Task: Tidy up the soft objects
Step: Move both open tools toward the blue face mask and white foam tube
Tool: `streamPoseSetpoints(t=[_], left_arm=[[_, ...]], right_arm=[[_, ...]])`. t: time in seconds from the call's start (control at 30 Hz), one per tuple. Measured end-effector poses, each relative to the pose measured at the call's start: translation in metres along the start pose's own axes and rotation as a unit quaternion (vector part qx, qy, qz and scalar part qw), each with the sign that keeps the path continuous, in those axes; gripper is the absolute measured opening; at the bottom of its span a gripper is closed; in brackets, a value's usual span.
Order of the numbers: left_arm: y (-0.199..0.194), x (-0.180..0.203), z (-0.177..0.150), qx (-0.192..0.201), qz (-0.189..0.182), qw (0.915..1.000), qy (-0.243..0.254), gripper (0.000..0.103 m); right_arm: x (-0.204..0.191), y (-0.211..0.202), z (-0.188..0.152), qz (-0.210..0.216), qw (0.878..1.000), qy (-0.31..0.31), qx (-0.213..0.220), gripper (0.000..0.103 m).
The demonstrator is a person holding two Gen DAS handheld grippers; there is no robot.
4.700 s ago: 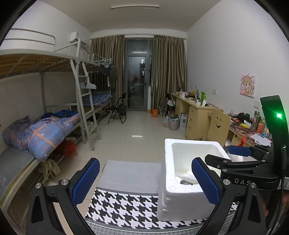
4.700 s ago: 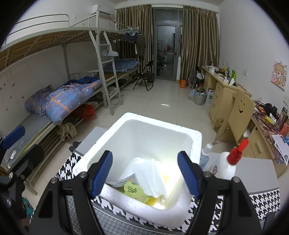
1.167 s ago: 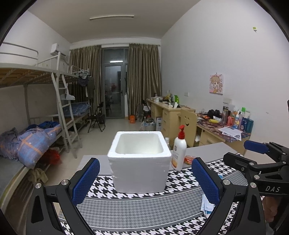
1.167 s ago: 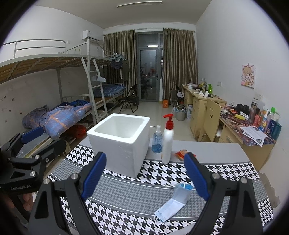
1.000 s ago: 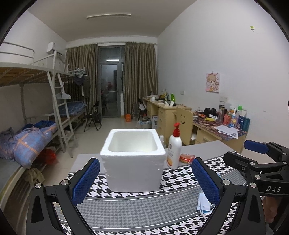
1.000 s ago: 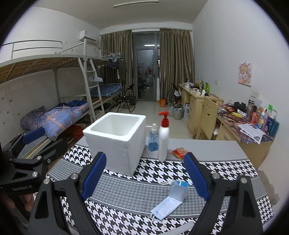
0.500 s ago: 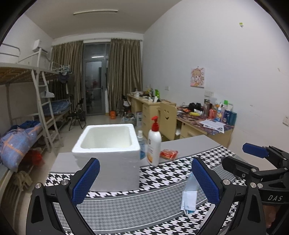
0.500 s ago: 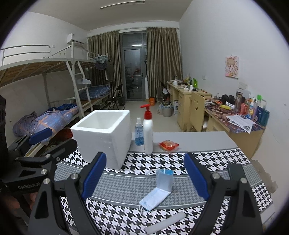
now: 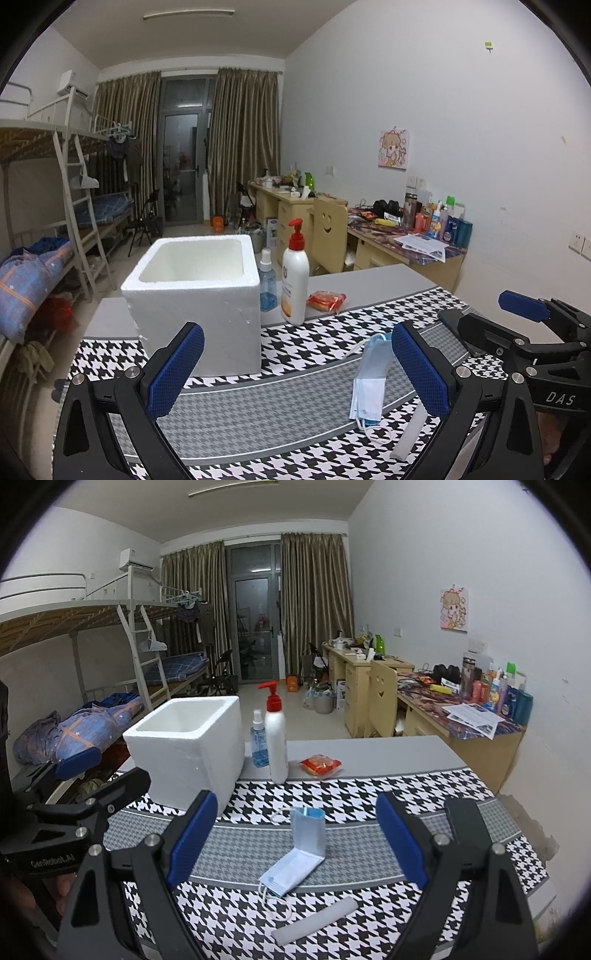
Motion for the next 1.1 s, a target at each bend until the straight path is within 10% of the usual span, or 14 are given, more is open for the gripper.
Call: streamPoseSetpoints(t=[1.1], left_arm=[[0.048,0.036,-0.03,-0.039,-0.047,0.9979,0.021,0.102]], right_arm=[[0.053,0.014,-0.042,-0.044,0.997,0.059,-0.031,0.091]])
Point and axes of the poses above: each gripper's, at about its wrist camera, not at the fingertips, and y roughly the way its jaws point, x to its right, z to its top, the point moved 10 cm from there along y, roughly the way its jaws point, and after that the axes turned 12 degrees about y, right-handed, at the moved point
